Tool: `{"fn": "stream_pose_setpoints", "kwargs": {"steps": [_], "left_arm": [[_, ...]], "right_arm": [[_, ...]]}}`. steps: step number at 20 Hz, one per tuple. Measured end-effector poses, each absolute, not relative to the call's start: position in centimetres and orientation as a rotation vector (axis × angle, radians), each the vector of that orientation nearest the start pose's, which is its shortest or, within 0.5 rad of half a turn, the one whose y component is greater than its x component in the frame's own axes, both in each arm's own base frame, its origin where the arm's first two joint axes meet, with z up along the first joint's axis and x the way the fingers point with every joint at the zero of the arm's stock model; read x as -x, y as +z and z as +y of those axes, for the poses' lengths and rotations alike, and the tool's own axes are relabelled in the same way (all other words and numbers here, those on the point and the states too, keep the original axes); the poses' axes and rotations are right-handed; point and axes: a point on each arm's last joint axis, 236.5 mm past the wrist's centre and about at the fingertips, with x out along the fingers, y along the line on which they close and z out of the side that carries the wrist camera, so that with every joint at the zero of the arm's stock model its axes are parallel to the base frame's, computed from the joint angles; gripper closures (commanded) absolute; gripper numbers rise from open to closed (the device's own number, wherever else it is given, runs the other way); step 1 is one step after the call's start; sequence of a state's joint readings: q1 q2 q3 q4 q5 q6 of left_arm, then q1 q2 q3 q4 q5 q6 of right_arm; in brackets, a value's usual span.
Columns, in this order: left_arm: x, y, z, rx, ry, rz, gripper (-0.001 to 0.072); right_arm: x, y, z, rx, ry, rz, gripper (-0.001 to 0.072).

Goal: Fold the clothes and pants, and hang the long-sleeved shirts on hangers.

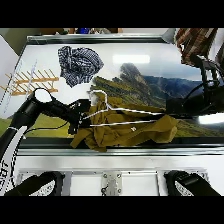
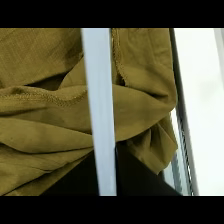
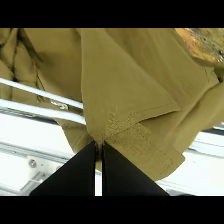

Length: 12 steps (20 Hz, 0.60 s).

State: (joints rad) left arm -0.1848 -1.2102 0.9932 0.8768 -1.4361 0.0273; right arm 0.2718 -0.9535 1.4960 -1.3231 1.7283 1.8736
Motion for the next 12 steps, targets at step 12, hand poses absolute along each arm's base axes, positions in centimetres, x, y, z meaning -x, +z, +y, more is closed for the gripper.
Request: {"fn": "stream_pose_setpoints", "kwargs": {"steps": [12], "left_arm": [[-24.7,2.6,-20.1,-0.67,-1.62,0.744,0.0691]], "right_arm": [[-27.2,23.2,20.1,-0.293,0.553,1.072,0.0693]]}}
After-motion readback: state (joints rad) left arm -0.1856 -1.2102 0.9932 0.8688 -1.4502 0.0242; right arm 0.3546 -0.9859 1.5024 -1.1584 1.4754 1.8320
